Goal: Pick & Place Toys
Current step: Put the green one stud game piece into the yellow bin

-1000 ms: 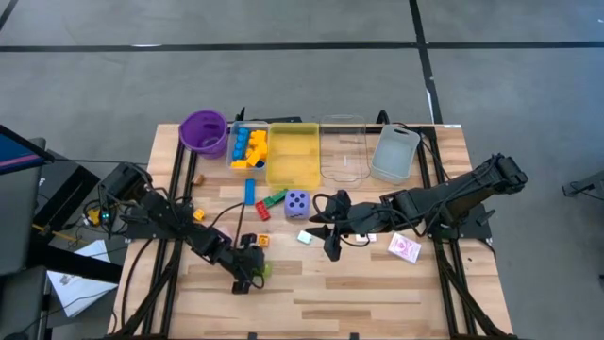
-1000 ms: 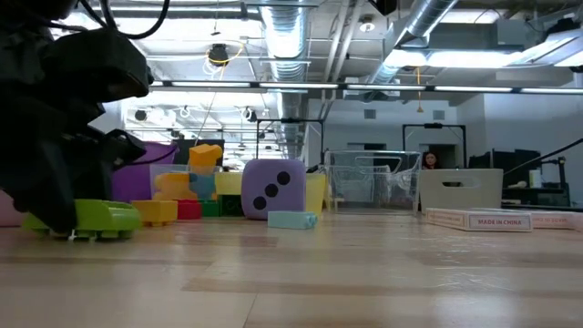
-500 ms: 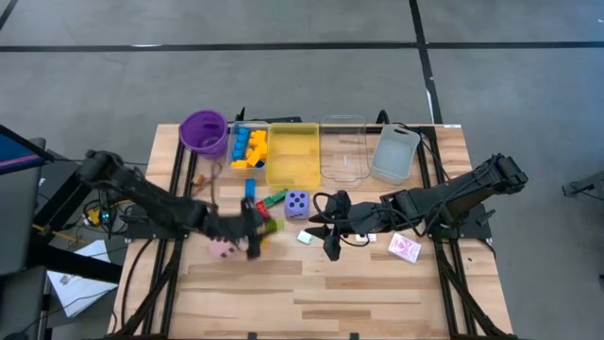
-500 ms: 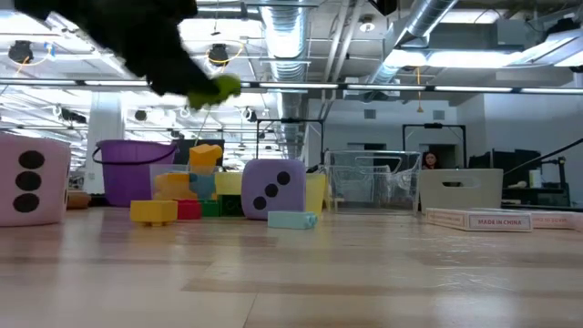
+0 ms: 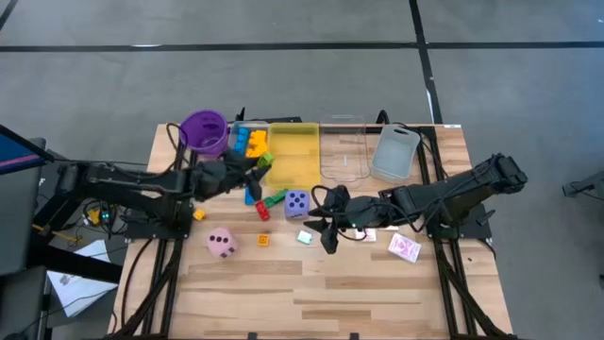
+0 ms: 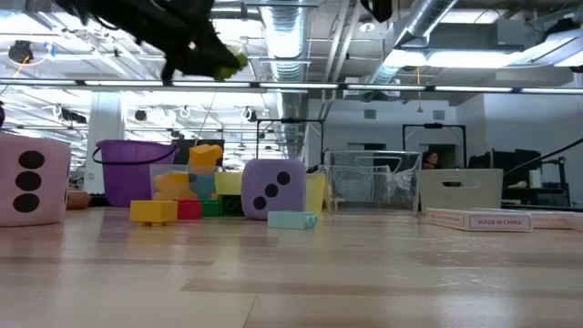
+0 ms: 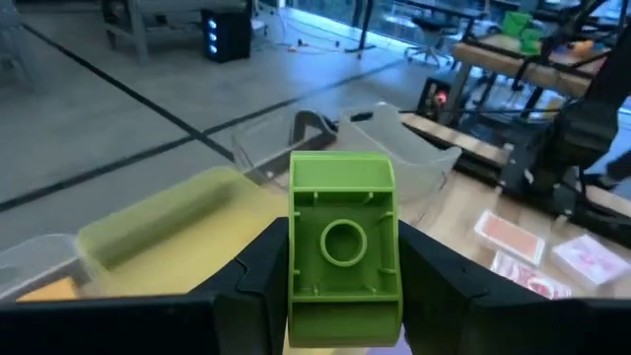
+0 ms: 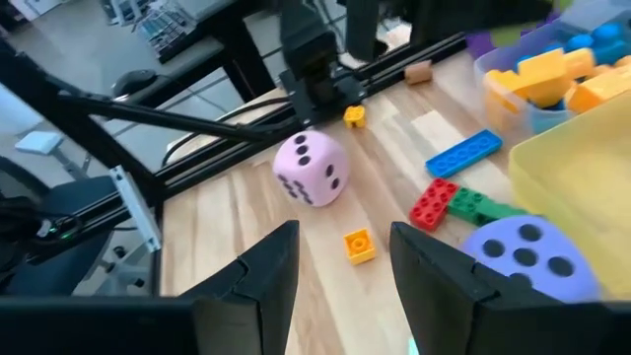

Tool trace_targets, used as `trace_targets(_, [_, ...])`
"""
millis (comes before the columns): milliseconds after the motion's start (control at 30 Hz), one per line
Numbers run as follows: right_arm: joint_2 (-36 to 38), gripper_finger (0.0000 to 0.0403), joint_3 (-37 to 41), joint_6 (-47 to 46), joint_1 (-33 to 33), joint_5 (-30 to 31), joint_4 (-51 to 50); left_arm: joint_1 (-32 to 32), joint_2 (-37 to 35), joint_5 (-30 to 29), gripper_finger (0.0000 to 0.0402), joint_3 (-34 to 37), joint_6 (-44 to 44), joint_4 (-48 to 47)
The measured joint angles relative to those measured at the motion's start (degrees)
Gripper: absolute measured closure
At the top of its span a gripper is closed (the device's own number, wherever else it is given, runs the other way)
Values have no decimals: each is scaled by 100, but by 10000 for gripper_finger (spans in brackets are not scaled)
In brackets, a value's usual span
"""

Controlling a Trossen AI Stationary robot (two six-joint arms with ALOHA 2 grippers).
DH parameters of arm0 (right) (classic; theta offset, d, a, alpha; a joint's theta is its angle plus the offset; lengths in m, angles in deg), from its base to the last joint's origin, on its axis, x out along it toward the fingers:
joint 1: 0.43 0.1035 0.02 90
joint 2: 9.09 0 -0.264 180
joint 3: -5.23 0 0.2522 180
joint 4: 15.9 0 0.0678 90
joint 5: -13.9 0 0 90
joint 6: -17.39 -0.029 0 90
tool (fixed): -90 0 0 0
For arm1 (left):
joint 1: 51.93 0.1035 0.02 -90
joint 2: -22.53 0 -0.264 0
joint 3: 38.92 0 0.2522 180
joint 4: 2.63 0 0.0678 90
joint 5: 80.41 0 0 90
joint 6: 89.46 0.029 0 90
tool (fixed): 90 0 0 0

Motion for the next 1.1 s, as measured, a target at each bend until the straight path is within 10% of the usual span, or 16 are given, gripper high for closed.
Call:
trace_targets(633, [0, 249, -1, -288, -1532, 1, 61, 2030, 2422, 2144, 269, -205, 199, 1967])
trace_targets(1100, [0, 249, -1, 155, -2000, -301, 44, 2227, 2726, 2241, 179, -730, 560, 1934])
